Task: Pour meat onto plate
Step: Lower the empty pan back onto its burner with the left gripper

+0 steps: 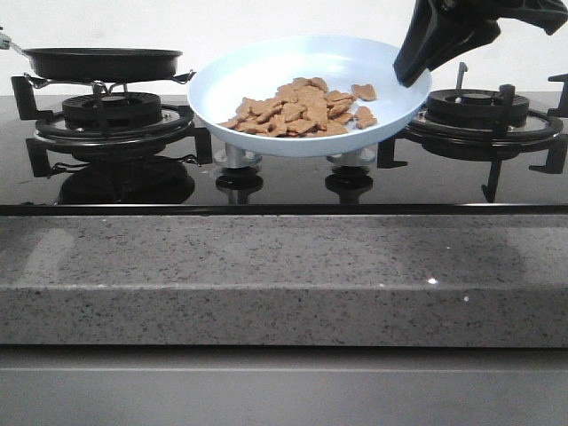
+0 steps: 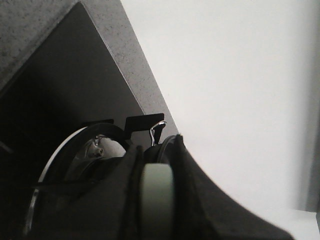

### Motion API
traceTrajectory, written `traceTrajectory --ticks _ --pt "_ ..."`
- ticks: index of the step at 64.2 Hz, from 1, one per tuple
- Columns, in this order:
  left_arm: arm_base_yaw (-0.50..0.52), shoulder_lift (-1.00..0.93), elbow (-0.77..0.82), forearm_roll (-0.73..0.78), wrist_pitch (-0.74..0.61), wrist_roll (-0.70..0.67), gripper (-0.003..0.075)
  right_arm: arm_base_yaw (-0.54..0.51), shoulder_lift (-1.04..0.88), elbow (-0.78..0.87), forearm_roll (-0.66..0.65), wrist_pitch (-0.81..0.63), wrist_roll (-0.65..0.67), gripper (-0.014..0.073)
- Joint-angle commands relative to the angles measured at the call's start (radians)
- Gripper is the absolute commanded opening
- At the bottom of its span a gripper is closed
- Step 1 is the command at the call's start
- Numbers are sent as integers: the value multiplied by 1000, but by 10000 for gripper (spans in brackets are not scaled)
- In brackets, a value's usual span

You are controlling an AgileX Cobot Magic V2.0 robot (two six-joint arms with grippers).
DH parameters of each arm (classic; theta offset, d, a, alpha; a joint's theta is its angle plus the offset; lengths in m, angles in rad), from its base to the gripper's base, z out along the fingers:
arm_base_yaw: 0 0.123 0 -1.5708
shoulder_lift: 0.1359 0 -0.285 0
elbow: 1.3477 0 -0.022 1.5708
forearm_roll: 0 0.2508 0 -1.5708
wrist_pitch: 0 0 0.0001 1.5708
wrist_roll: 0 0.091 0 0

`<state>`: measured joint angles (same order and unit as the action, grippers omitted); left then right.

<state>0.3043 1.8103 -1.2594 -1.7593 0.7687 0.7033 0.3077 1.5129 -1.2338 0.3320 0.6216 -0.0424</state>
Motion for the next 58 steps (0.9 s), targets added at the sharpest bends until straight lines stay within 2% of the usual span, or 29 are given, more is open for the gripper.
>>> traceTrajectory --ticks 1,5,9,14,19,23,27,35,48,58 --pt "5 -51 -31 -90 16 2 -16 1 -44 -28 24 -52 -6 -69" --pt "5 -51 -31 -78 16 2 14 1 -44 -28 24 -52 -6 -69" --pt "5 -51 -31 -56 20 2 91 1 -44 -28 24 -52 -6 -69" --pt "5 -51 -31 -44 29 2 238 1 -44 -28 24 -52 -6 -69" --pt "5 -51 -31 -42 55 2 424 1 -44 -28 24 -52 -6 -69" --pt "5 -51 -31 -40 79 2 514 1 -44 -28 24 -52 -6 -69" --pt "5 -51 -31 -25 109 2 559 1 -44 -28 24 -52 -6 -69" --pt "5 -54 -31 54 158 -6 556 1 -44 -28 24 -52 -6 -69" --pt "5 -57 -31 289 252 -112 553 1 -44 -28 24 -52 -6 -69" --pt "5 -62 -31 337 309 -116 552 1 -44 -28 24 -52 -6 -69"
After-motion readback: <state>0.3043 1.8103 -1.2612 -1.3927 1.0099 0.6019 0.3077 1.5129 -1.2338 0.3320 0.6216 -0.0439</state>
